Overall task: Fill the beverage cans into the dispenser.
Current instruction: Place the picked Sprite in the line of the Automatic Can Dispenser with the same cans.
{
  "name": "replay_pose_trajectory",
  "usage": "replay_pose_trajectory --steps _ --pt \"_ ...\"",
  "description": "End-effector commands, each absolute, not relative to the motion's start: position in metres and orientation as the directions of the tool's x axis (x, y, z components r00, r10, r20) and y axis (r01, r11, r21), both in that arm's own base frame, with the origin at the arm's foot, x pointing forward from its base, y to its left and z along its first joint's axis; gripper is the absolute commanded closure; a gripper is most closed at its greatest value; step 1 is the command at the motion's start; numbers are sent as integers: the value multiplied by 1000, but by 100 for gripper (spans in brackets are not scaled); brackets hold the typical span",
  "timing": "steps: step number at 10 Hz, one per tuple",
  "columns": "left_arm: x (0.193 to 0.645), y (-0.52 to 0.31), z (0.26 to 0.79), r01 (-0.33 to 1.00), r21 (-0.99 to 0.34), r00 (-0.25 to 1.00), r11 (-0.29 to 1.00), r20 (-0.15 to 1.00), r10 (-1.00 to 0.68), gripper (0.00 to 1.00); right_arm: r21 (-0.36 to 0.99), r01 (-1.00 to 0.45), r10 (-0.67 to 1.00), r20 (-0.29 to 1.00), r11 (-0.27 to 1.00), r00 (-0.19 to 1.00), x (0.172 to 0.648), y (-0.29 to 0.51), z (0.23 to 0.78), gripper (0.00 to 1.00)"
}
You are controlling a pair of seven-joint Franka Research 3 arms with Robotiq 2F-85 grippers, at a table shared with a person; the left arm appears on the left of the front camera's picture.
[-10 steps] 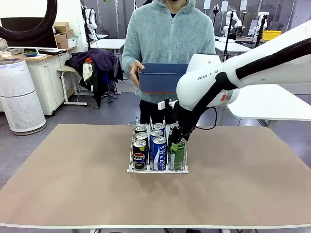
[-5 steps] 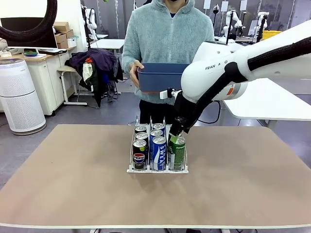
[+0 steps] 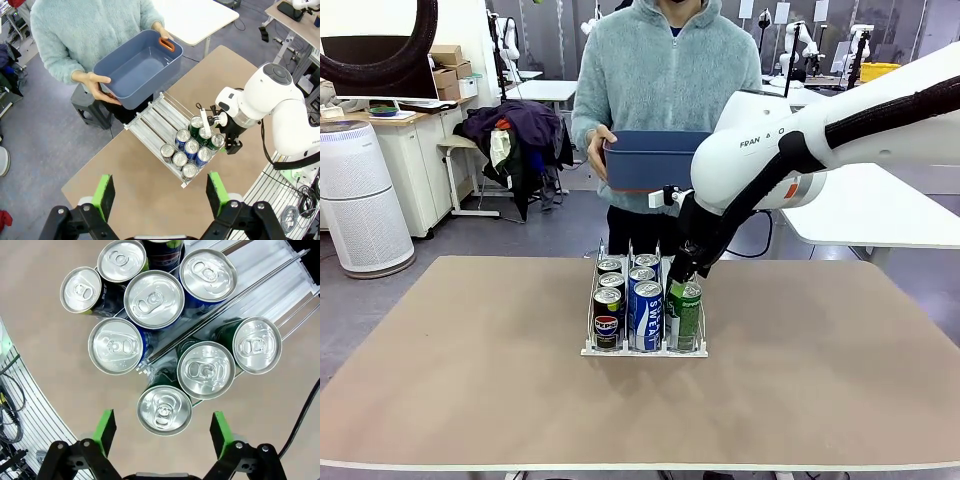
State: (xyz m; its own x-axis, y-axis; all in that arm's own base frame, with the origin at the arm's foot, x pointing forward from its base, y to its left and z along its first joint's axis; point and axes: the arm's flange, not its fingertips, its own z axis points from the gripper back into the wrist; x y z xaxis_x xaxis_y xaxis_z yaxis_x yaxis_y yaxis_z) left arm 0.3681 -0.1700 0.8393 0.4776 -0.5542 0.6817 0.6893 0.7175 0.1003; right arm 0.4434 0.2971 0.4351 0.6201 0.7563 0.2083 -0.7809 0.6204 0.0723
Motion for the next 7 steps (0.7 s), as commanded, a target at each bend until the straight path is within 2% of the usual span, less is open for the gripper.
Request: replay_pose_trajectory --steps 1,6,7 --pt "368 -168 839 688 99 479 719 682 -553 3 66 -787 765 198 614 613 445 298 435 0" --pt "368 -168 839 688 99 479 719 682 -553 3 72 -781 756 209 620 620 444 297 435 0" --pt "368 -168 839 688 99 479 719 682 -553 3 61 -803 765 271 593 585 441 293 466 0"
